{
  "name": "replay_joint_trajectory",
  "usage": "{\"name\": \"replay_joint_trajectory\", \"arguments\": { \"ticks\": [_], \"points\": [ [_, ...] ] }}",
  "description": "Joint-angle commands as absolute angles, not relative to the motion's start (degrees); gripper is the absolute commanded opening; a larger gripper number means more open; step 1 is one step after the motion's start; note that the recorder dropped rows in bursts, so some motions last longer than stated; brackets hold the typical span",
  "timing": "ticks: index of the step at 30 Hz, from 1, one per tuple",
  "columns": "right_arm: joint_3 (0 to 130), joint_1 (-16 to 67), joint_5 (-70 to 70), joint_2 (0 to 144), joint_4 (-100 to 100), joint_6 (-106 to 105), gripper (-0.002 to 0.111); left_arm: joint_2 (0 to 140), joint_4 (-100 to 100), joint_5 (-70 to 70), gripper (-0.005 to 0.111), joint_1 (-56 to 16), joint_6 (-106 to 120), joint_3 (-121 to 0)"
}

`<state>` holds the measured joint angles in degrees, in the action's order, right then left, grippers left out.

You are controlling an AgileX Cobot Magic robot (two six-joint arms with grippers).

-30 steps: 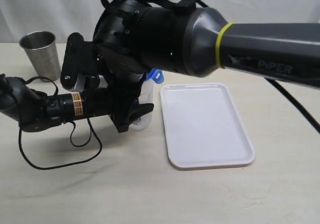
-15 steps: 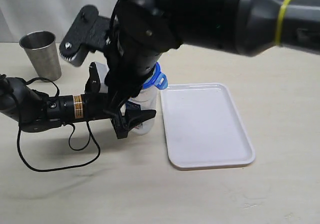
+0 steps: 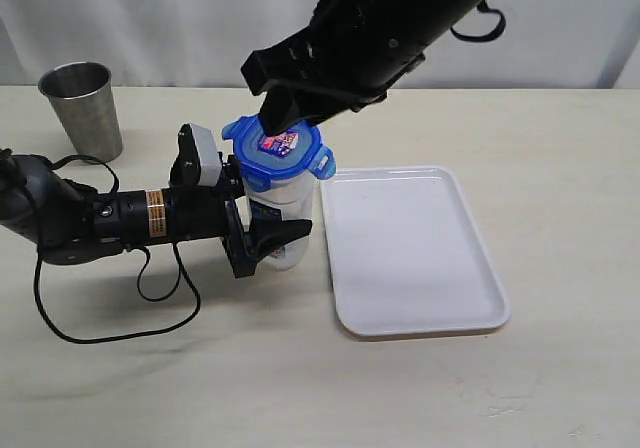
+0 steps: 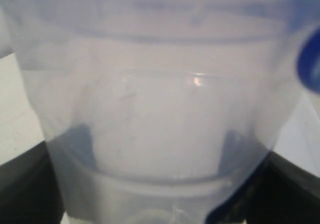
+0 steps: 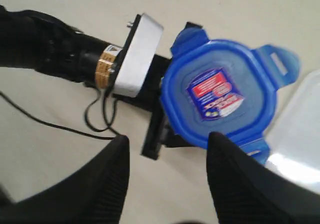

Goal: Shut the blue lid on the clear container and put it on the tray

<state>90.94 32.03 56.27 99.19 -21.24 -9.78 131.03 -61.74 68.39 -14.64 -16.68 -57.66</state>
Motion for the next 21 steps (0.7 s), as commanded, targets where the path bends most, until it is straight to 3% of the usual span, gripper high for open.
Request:
{"name": "replay_joint_trajectory", "arguments": {
  "ticks": [1, 10, 21],
  "points": [
    [88.28, 27.28, 58.98, 102.56, -36.52, -14.53, 0.046, 130.98, -61.18, 69.18, 0.000, -14.63, -16.60, -57.47],
    [83.59, 26.55, 45.90, 103.92, -32.29, -7.22, 0.046, 130.98, -61.04, 69.29, 0.000, -14.63, -16.60, -57.47],
    [77.65, 26.55, 41.73, 104.25, -31.95, -6.78, 0.046, 130.98, -60.92, 69.29, 0.000, -14.63, -16.71, -57.47]
  ]
}}
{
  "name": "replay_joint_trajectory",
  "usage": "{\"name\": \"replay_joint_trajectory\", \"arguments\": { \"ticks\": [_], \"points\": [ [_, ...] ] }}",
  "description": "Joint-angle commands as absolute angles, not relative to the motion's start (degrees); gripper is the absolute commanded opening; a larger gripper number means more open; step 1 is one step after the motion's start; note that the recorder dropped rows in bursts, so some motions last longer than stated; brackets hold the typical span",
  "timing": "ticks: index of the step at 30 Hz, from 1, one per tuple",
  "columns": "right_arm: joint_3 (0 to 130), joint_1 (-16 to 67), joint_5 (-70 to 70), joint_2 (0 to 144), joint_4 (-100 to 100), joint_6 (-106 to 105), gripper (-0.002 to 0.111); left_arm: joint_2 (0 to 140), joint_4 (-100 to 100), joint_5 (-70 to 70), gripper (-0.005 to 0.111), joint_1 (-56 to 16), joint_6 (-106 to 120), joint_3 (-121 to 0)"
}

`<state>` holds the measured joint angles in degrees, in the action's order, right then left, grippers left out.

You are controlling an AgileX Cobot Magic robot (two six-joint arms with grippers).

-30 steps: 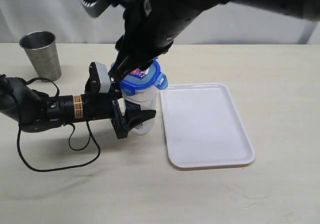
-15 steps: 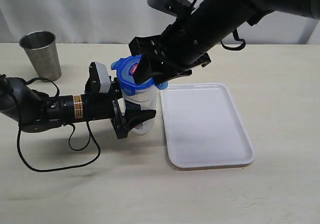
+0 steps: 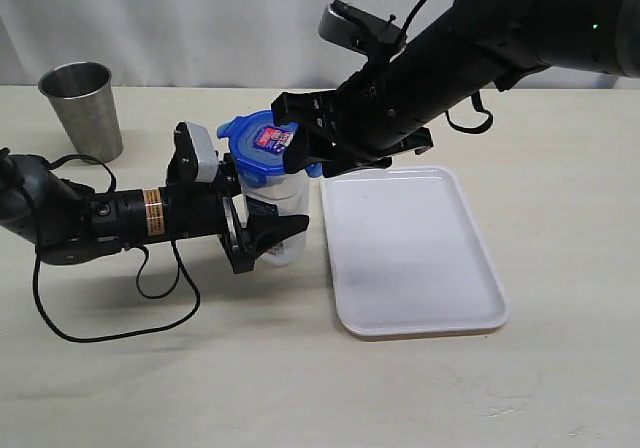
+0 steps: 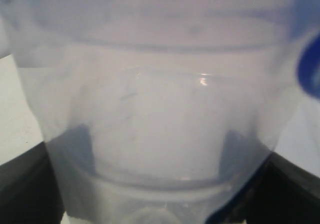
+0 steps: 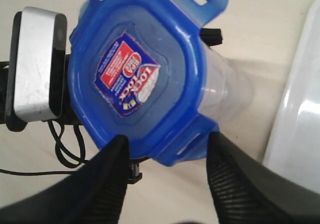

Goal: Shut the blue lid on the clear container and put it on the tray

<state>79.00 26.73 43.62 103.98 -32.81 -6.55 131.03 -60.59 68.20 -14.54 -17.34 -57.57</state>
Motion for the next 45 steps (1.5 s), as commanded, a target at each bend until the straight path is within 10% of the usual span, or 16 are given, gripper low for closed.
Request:
{"name": "replay_joint_trajectory", "arguments": {
  "ticks": [1, 45],
  "points": [
    [77.65, 26.55, 41.73, 104.25, -31.96, -6.78, 0.046, 130.98, -60.92, 69.29, 0.000, -14.63, -16.71, -57.47],
    [77.65, 20.65, 43.62, 99.34, -44.37, -18.88, 0.046, 130.98, -59.22, 68.99, 0.000, -14.63, -16.60, -57.47]
  ]
}}
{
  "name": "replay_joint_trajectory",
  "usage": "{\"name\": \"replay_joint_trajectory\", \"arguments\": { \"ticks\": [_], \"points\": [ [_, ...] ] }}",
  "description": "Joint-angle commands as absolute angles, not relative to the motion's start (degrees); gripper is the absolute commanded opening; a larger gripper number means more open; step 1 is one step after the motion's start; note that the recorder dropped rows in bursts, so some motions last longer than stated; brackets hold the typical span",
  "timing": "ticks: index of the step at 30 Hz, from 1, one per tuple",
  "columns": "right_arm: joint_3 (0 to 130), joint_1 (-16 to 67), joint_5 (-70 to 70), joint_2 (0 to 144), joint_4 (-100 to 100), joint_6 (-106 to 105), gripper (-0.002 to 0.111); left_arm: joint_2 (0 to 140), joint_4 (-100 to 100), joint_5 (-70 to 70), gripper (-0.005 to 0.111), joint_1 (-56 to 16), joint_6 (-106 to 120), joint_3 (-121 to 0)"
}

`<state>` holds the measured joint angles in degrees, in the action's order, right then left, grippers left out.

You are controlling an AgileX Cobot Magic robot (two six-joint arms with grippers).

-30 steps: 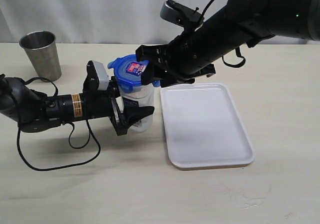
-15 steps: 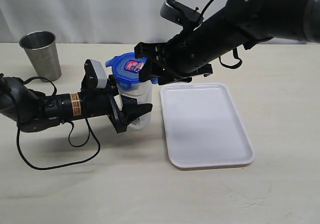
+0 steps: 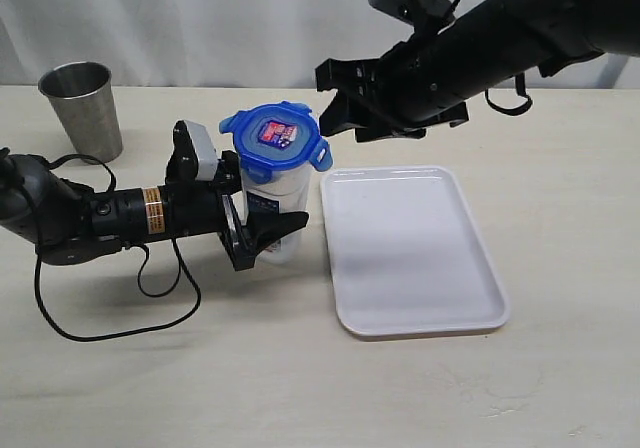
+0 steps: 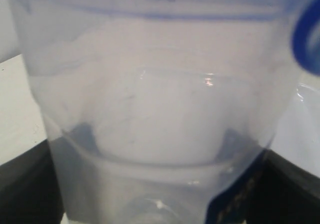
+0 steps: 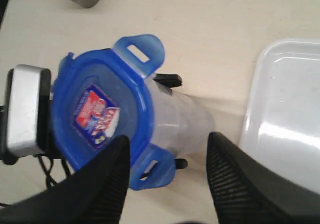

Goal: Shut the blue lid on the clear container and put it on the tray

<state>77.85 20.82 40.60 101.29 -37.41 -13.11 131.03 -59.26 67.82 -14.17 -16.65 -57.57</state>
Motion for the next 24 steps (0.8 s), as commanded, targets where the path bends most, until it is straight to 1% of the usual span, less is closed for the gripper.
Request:
{"name": "replay_joint_trajectory", "arguments": {
  "ticks": [1, 4, 6, 12, 16, 24],
  "points": [
    [77.65, 20.65, 45.35, 99.08, -47.23, -21.02, 0.046, 130.98, -59.22, 68.99, 0.000, -14.63, -16.60, -57.47],
    [77.28, 20.79, 49.70, 98.96, -52.53, -24.05, 0.046, 130.98, -59.09, 68.99, 0.000, -14.63, -16.60, -57.47],
    [75.92, 20.79, 49.82, 98.96, -53.23, -24.05, 0.046, 130.98, -59.09, 68.99, 0.000, -14.63, -16.60, -57.47],
    [70.97, 20.79, 42.22, 98.96, -52.39, -23.63, 0.046, 130.98, -59.27, 68.99, 0.000, -14.63, -16.60, -57.47],
    [69.95, 20.79, 37.40, 99.11, -53.89, -24.89, 0.046, 130.98, -59.27, 68.99, 0.000, -14.63, -16.60, -57.47],
    [69.95, 20.79, 37.97, 99.11, -61.65, -29.60, 0.046, 130.98, -59.17, 68.99, 0.000, -14.63, -16.60, -57.47]
  ]
}}
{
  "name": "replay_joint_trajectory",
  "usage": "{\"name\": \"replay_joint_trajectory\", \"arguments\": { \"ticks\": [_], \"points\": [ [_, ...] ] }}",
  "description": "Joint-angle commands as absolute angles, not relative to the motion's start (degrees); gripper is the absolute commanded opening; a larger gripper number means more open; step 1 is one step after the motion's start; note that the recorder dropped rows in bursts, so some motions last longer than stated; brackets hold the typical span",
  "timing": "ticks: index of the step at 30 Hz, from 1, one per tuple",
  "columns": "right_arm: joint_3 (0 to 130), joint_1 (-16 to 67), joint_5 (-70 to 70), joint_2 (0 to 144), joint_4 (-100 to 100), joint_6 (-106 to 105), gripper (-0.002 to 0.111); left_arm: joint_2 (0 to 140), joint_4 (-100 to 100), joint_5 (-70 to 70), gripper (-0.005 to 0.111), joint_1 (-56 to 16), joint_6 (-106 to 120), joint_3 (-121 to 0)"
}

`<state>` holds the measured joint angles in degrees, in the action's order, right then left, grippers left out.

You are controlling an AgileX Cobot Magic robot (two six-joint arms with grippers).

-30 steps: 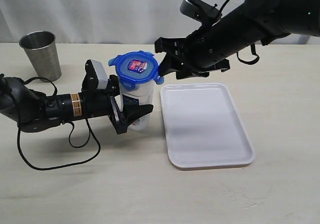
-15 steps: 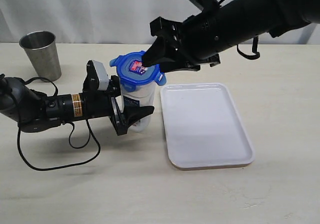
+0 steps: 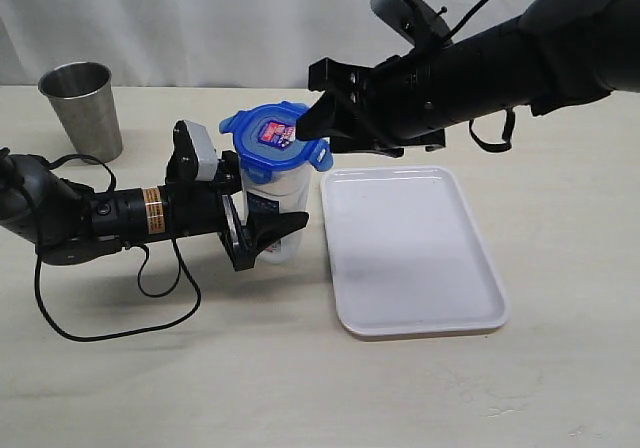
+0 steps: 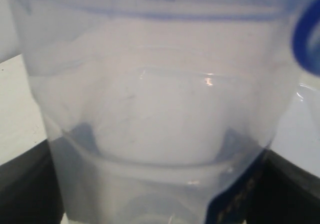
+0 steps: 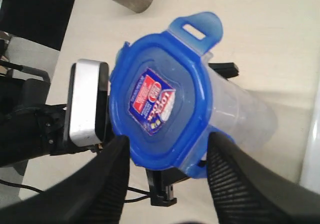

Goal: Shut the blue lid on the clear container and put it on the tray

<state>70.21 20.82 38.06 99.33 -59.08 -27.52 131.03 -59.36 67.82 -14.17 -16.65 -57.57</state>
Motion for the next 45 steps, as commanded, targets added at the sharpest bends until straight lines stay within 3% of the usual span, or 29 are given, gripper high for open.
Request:
{"name": "replay_joint_trajectory", "arguments": {
  "ticks": [1, 23, 25, 29, 34, 41, 45],
  "points": [
    [69.80, 20.79, 37.97, 99.11, -61.65, -29.60, 0.046, 130.98, -59.17, 68.99, 0.000, -14.63, -16.60, -57.47],
    [68.00, 20.79, 37.32, 103.68, -68.08, -35.76, 0.046, 130.98, -59.17, 68.99, 0.000, -14.63, -16.60, -57.47],
    [68.00, 20.79, 37.62, 103.92, -69.82, -37.21, 0.044, 130.98, -59.17, 68.99, 0.000, -14.63, -16.60, -57.47],
    [68.00, 20.79, 37.58, 105.20, -70.28, -37.72, 0.030, 130.98, -59.17, 68.99, 0.000, -14.63, -16.60, -57.47],
    [68.00, 20.79, 38.38, 108.02, -72.25, -38.10, 0.039, 130.98, -59.29, 68.99, 0.000, -14.63, -16.71, -57.47],
    [68.00, 20.79, 38.95, 110.88, -77.33, -41.71, 0.038, 130.98, -59.51, 68.99, 0.000, -14.63, -16.71, -57.47],
    [68.00, 20.79, 39.08, 112.13, -79.11, -43.85, 0.031, 130.98, -59.72, 68.99, 0.000, -14.63, -16.71, -57.47]
  ]
}}
